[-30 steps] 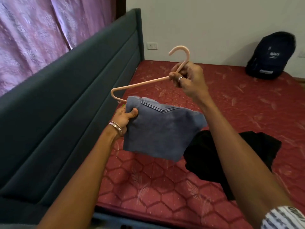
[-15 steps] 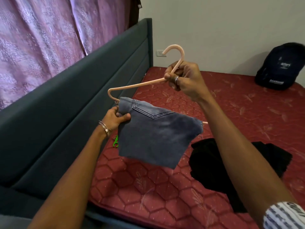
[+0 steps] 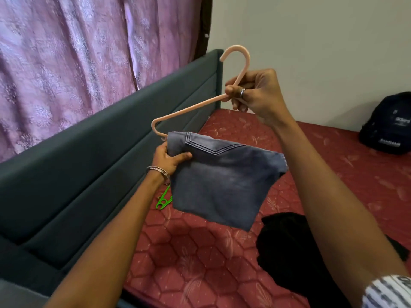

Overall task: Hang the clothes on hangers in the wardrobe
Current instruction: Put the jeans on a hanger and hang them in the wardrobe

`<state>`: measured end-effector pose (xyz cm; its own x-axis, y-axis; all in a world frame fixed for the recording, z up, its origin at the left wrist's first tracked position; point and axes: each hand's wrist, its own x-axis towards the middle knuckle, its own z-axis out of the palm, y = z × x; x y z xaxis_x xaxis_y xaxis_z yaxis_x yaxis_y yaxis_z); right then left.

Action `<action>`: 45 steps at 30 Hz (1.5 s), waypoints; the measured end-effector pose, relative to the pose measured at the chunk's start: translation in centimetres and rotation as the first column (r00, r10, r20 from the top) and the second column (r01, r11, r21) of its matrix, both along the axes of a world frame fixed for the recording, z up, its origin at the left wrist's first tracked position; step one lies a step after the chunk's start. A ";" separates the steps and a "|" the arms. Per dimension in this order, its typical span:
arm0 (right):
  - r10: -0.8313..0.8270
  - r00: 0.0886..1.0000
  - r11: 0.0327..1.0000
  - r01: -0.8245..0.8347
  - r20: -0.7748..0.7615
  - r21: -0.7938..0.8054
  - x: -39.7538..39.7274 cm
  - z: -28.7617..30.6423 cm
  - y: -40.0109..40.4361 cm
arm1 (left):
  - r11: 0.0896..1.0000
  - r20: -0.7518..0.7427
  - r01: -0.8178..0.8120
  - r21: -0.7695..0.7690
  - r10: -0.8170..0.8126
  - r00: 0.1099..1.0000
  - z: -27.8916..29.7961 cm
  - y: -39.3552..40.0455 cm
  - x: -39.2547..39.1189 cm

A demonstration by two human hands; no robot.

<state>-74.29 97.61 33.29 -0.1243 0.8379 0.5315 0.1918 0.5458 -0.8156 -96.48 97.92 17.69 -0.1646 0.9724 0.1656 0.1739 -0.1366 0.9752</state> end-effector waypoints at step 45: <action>0.916 -0.121 -0.278 -0.881 0.383 0.384 -54.6 10.1 -70.7 | -0.483 -0.073 -0.686 0.543 0.787 -0.612 30.1 -100.2 -26.7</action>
